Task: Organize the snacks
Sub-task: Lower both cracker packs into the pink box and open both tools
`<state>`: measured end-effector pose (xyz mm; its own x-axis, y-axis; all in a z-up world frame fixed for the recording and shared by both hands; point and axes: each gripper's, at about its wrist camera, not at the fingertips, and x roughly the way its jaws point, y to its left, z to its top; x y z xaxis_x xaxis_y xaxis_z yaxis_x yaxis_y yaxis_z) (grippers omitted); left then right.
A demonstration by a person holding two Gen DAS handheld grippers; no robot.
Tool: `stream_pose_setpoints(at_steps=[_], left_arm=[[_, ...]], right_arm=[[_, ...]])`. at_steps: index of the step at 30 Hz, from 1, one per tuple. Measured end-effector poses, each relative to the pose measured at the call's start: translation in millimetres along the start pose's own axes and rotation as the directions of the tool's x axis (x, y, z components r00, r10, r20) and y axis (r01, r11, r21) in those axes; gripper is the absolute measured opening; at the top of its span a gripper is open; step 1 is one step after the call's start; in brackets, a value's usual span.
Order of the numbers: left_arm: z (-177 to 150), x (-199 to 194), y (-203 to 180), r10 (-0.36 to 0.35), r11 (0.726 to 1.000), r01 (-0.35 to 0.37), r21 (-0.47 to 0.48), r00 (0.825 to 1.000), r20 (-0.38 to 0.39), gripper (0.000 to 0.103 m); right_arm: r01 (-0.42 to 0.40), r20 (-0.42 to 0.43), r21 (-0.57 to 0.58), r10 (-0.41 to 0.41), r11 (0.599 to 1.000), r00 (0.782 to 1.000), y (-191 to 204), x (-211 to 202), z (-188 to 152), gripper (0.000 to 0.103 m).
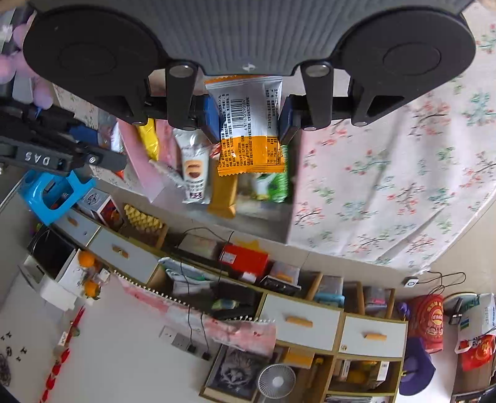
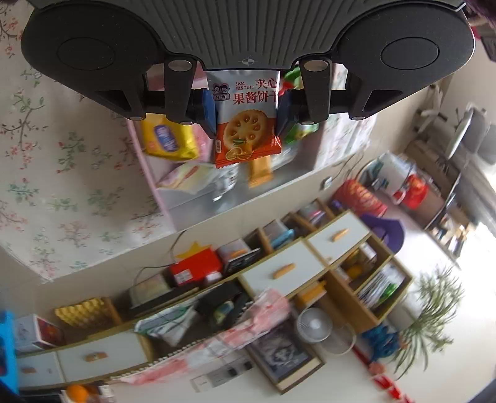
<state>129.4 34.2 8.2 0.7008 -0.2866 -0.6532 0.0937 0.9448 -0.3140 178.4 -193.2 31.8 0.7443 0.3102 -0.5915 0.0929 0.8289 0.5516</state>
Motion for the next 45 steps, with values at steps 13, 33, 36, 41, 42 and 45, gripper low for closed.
stream_pose_setpoints(at_steps=[13,33,36,41,42,45], left_arm=[[-6,30,-25,0.055,0.997,-0.057,0.057,0.998,0.041,0.037],[-8,26,-34,0.075,0.994,-0.079,0.079,0.996,0.042,0.069],[-8,25,-37,0.073,0.992,-0.076,0.102,0.997,0.037,0.075],[-10,18,-38,0.080,0.990,-0.082,0.111,0.997,0.017,0.088],[-10,16,-38,0.082,0.990,-0.082,0.115,0.997,0.007,0.089],[-12,9,-39,0.106,0.983,-0.102,0.154,0.994,-0.018,0.091]], right_arm=[[0.025,0.019,0.100,-0.027,0.995,0.999,-30,14,-4,0.039],[-0.008,0.020,0.132,0.005,0.991,1.000,-28,9,-4,0.069],[-0.004,0.015,0.125,0.002,0.992,1.000,-29,6,-3,0.069],[0.024,-0.007,0.063,-0.023,0.998,1.000,-24,-1,-3,0.074],[0.036,-0.016,0.044,-0.035,0.998,0.999,-22,-3,-3,0.078],[0.080,-0.019,-0.036,-0.081,0.996,0.997,-15,-12,-5,0.085]])
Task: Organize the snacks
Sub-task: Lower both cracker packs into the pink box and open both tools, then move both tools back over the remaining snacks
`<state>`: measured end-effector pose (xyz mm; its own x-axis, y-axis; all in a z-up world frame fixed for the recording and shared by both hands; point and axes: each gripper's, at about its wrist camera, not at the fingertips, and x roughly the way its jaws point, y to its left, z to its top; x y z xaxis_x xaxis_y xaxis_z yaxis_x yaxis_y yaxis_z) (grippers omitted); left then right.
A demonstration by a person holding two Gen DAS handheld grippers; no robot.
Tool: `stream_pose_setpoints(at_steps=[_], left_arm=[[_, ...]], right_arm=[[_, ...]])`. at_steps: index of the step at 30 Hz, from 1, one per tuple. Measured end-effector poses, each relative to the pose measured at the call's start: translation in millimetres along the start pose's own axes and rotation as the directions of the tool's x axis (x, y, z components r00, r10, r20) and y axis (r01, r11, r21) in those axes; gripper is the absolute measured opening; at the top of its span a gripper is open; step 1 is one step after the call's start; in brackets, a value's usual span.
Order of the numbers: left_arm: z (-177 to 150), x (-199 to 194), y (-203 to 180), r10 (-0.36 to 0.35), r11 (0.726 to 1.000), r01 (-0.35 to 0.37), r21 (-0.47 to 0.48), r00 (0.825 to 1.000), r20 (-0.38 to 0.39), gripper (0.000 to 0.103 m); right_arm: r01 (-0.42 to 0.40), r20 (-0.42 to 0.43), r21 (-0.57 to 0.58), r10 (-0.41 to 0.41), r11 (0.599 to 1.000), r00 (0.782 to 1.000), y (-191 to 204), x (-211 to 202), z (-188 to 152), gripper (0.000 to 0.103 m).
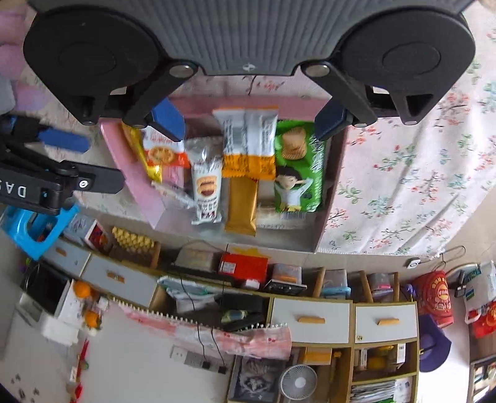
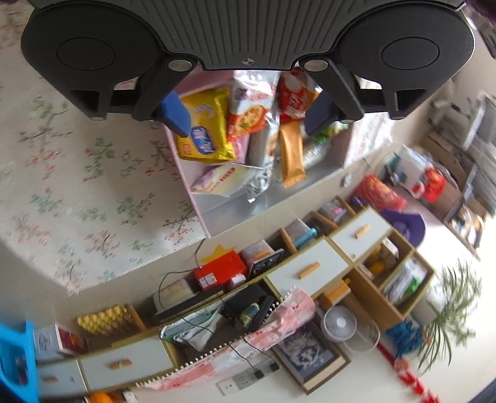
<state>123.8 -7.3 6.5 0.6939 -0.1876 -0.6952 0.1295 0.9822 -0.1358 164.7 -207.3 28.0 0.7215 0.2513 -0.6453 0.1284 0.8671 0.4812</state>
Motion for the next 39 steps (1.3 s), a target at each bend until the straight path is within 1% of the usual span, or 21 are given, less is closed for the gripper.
stream_pose_setpoints(at_steps=[1,5,8,10,12,14,17,22,25,30,32,34,35,37,39], left_arm=[[-1,-3,0,0.004,1.000,-0.004,0.016,1.000,-0.004,0.094],[-9,-16,0,0.018,0.995,-0.016,0.095,1.000,-0.011,0.099],[-20,-23,-4,0.059,0.980,-0.057,0.189,0.998,-0.007,0.102],[-30,-24,-5,0.068,0.972,-0.062,0.226,0.997,-0.021,0.102],[-39,-23,-6,0.065,0.964,-0.048,0.263,0.996,-0.058,0.102],[-48,-24,-6,0.060,0.956,-0.038,0.289,0.996,-0.066,0.102],[-62,-27,-3,0.021,0.947,0.005,0.320,0.997,-0.076,0.102],[-85,-25,-3,-0.021,0.923,0.057,0.380,0.995,-0.098,0.102],[-93,-23,-5,-0.038,0.911,0.076,0.405,0.994,-0.101,0.102],[-99,-18,-10,-0.081,0.898,0.117,0.423,0.991,-0.103,0.103],[-101,-16,-11,-0.098,0.898,0.132,0.419,0.990,-0.102,0.103],[-104,-14,-10,-0.117,0.902,0.148,0.406,0.988,-0.101,0.103],[-104,-13,-10,-0.123,0.902,0.153,0.404,0.988,-0.097,0.103],[-103,-12,-10,-0.134,0.897,0.158,0.412,0.987,-0.087,0.103],[-104,-12,-10,-0.145,0.894,0.166,0.417,0.986,-0.082,0.103]], right_arm=[[0.012,-0.002,-0.029,-0.012,1.000,1.000,2,-3,-1,0.087],[0.045,-0.018,-0.149,-0.048,0.988,0.999,9,-18,-9,0.090],[0.050,-0.013,-0.241,-0.054,0.969,0.998,13,-29,-16,0.091],[0.049,-0.005,-0.288,-0.053,0.956,0.999,14,-36,-22,0.096],[0.054,0.010,-0.340,-0.054,0.939,0.998,14,-41,-29,0.097],[0.049,0.010,-0.373,-0.049,0.927,0.999,13,-47,-38,0.097],[-0.007,-0.016,-0.422,0.000,0.907,1.000,8,-56,-52,0.097],[-0.025,-0.025,-0.534,0.014,0.845,1.000,-3,-65,-78,0.097],[-0.035,-0.059,-0.555,0.002,0.831,0.998,-13,-61,-90,0.097],[-0.038,-0.130,-0.581,-0.046,0.813,0.990,-26,-44,-109,0.097],[-0.038,-0.146,-0.601,-0.064,0.798,0.987,-29,-37,-116,0.097],[-0.044,-0.164,-0.607,-0.071,0.793,0.984,-31,-31,-121,0.097],[-0.048,-0.168,-0.604,-0.068,0.796,0.983,-33,-29,-123,0.098],[-0.052,-0.150,-0.604,-0.050,0.795,0.987,-34,-27,-125,0.103],[-0.055,-0.135,-0.612,-0.035,0.789,0.990,-34,-24,-125,0.103]])
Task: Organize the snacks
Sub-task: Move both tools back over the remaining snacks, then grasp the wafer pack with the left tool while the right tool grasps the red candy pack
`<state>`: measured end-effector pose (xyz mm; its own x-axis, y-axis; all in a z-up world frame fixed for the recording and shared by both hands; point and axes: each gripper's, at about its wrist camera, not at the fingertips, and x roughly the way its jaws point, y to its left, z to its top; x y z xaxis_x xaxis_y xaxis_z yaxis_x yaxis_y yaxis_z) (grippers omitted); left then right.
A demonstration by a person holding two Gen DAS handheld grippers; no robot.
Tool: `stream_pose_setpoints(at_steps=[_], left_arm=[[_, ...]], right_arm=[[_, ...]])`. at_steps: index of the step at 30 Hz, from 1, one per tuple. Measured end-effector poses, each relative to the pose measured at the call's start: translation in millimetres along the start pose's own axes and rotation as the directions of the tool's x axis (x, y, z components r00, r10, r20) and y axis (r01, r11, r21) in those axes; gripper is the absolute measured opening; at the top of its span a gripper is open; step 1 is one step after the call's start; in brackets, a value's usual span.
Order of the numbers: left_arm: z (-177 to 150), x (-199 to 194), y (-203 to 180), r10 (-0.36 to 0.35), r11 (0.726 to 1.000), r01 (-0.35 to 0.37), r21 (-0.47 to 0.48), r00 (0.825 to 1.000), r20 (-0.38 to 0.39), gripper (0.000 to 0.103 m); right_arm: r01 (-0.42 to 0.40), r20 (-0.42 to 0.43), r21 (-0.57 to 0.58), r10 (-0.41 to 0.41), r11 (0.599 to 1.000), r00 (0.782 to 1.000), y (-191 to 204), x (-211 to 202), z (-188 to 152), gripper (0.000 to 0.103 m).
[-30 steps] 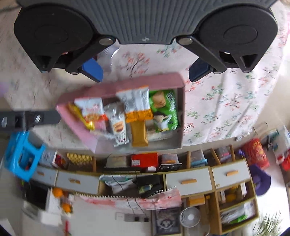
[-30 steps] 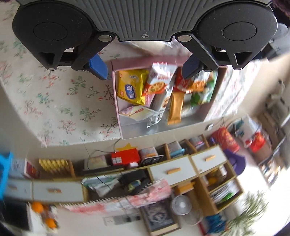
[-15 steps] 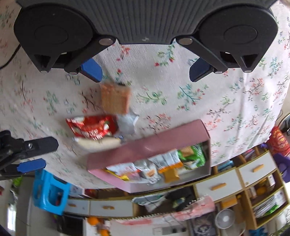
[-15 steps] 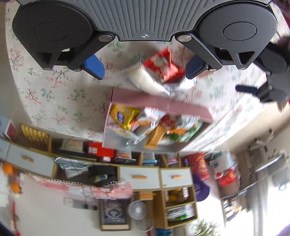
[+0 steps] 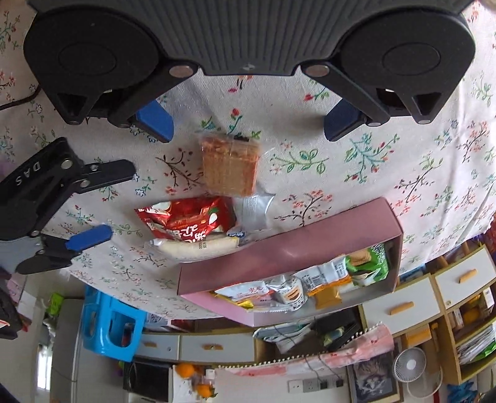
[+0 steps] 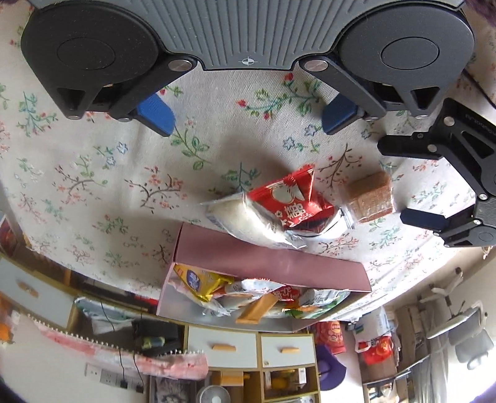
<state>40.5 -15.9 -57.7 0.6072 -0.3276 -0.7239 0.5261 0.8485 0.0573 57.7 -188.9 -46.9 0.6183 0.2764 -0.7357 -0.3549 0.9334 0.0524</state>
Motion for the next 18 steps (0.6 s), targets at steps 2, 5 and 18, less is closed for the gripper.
stream_pose_setpoints(at_steps=[2,5,18], left_arm=[[1,1,0,-0.010,1.000,0.010,0.007,1.000,0.006,0.102],[4,2,1,-0.018,1.000,0.018,0.010,1.000,0.012,0.094],[11,-1,2,-0.042,0.999,0.041,0.021,0.999,0.029,0.046]], right_arm=[[-0.003,0.013,0.000,0.003,1.000,1.000,0,2,2,0.103],[-0.005,0.024,-0.001,0.005,1.000,1.000,0,7,6,0.103],[-0.042,0.020,-0.031,0.042,0.999,0.999,11,19,20,0.103]])
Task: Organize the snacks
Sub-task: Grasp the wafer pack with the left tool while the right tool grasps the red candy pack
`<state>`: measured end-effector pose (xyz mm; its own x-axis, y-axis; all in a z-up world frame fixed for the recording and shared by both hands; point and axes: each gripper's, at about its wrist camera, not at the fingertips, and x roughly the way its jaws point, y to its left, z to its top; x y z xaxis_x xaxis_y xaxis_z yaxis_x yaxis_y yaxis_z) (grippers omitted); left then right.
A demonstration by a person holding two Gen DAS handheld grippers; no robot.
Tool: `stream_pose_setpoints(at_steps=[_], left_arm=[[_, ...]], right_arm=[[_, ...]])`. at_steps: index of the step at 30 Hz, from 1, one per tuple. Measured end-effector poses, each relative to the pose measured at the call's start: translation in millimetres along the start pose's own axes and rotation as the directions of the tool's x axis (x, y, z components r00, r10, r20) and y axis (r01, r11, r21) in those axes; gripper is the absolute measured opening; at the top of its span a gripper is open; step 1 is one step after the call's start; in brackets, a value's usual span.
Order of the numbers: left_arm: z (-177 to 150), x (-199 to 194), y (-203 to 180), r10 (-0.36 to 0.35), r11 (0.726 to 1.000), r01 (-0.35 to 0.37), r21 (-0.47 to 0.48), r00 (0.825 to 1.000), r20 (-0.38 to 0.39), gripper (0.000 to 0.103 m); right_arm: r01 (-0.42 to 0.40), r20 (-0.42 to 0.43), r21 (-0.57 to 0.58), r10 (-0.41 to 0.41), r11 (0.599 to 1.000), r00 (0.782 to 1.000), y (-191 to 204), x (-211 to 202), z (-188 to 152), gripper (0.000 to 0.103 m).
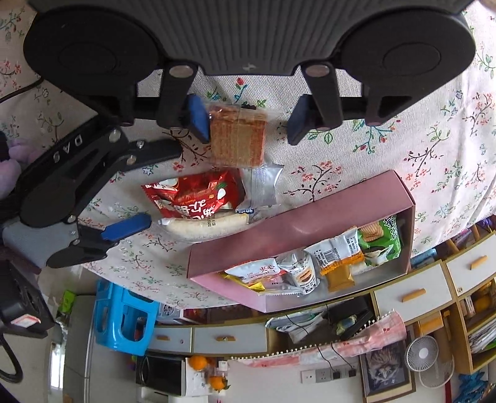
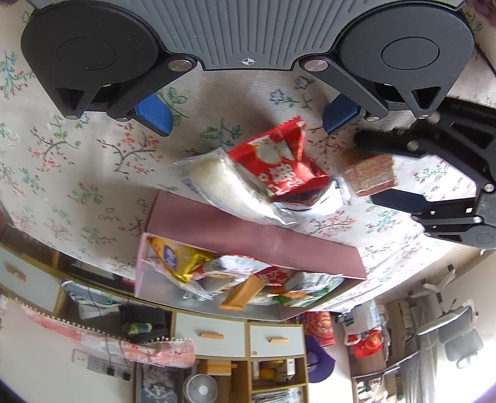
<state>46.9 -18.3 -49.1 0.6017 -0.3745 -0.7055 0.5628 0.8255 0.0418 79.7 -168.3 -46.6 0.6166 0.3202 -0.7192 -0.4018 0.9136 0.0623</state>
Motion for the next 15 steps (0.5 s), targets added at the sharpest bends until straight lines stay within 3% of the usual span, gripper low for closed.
stream_pose_setpoints(at_steps=[8,15], left_arm=[[1,-4,8,0.011,0.999,-0.011,-0.046,1.000,-0.006,0.043],[-3,-12,24,0.041,0.996,-0.042,-0.080,0.999,-0.008,0.043]], right_arm=[[-0.033,-0.006,0.001,0.033,0.999,0.999,10,2,6,0.102],[-0.057,0.001,0.007,0.057,0.998,0.998,19,4,15,0.083]])
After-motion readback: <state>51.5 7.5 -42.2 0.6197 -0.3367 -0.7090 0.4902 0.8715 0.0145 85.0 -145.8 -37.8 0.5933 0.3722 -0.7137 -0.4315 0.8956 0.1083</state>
